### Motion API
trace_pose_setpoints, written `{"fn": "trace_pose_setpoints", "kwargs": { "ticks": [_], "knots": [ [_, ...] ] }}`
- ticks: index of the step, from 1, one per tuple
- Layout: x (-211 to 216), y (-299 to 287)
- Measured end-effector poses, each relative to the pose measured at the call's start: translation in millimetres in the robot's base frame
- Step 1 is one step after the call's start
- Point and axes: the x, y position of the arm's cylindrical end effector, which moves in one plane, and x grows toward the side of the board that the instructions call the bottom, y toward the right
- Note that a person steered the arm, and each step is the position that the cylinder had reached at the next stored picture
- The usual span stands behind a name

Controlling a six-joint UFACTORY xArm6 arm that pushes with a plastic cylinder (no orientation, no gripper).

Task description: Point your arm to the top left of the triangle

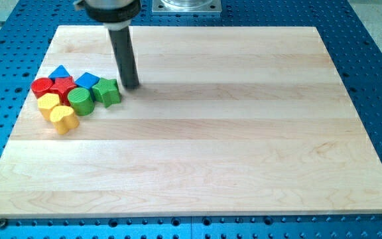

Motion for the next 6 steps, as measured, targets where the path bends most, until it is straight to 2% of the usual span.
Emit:
{"fn": "trace_pose_setpoints", "kwargs": {
  "ticks": [1,2,3,6],
  "knots": [
    [-54,-39],
    [-56,-120],
    [-40,-170],
    [-40,-169]
  ]
}}
